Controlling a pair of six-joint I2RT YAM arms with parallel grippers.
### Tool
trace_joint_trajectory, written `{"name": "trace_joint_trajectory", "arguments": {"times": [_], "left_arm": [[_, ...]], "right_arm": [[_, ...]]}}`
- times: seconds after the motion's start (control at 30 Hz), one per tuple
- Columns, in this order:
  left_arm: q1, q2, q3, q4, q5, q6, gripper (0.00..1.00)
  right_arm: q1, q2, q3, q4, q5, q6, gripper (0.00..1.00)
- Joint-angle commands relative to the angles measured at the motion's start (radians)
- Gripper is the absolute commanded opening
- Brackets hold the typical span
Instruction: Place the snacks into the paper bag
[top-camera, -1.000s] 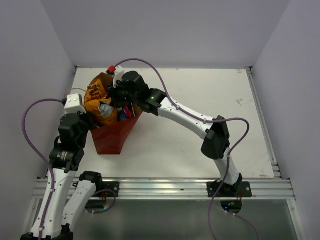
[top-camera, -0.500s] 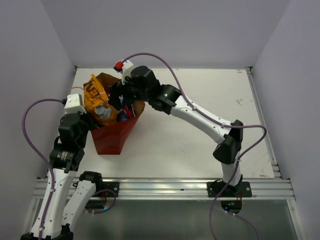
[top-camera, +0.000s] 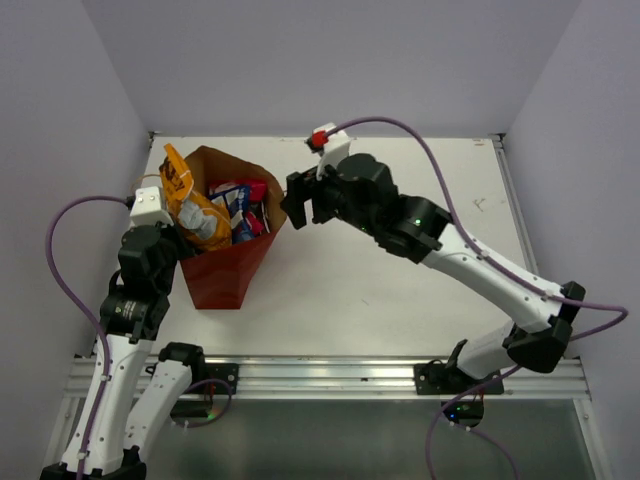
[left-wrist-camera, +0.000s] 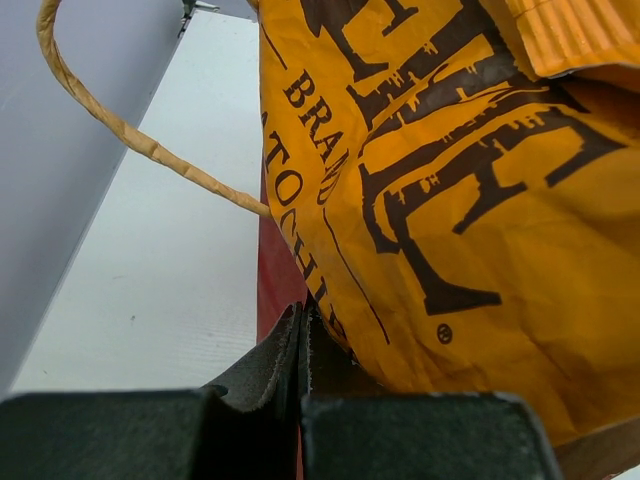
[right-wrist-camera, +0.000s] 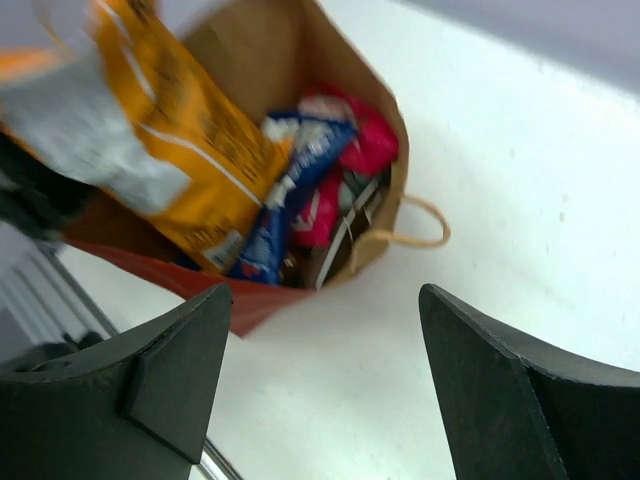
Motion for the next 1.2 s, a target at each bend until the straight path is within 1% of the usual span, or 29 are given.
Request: {"name": "trace_joint_trajectory", "arguments": {"times": [0.0, 0.1, 0.17, 0.47, 0.63, 1.0, 1.03, 1.07, 1.1, 1.17], "left_arm": [[-0.008, 0.008, -0.003, 0.022, -0.002, 0.013, 0.0], [-0.009, 0.01, -0.001, 0.022, -0.005, 0.013, 0.0], [-0.009, 0.01, -0.001, 0.02, -0.006, 0.012, 0.0], [-0.008, 0.005, -0.001, 0.016, -0.012, 0.012, 0.0], [-0.008, 0.003, 0.0, 0.017, -0.012, 0.012, 0.0], [-0.008, 0.01, 0.0, 0.017, -0.014, 0.012, 0.0], [-0.008, 0.01, 0.0, 0.017, -0.014, 0.012, 0.0], [-0.009, 0.008, 0.0, 0.017, -0.014, 0.012, 0.0], [-0.008, 0.005, 0.0, 0.017, -0.014, 0.012, 0.0], [-0.009, 0.003, 0.0, 0.016, -0.014, 0.01, 0.0]], "right_arm": [[0.003, 0.07, -0.119, -0.018, 0.057, 0.08, 0.79], [0.003, 0.094, -0.182, 0.028, 0.046, 0.094, 0.79], [0.003, 0.13, -0.181, 0.04, 0.038, 0.096, 0.79], [0.003, 0.199, -0.162, 0.088, 0.063, 0.105, 0.78], [0.001, 0.196, -0.144, 0.088, 0.072, 0.099, 0.78], [-0.011, 0.262, -0.064, 0.082, 0.077, 0.088, 0.78], [-0.013, 0.28, -0.063, 0.082, 0.081, 0.086, 0.78], [-0.013, 0.289, -0.061, 0.086, 0.081, 0.086, 0.74], [-0.016, 0.3, -0.059, 0.086, 0.081, 0.088, 0.66], [-0.017, 0.327, -0.058, 0.085, 0.081, 0.089, 0.57]]}}
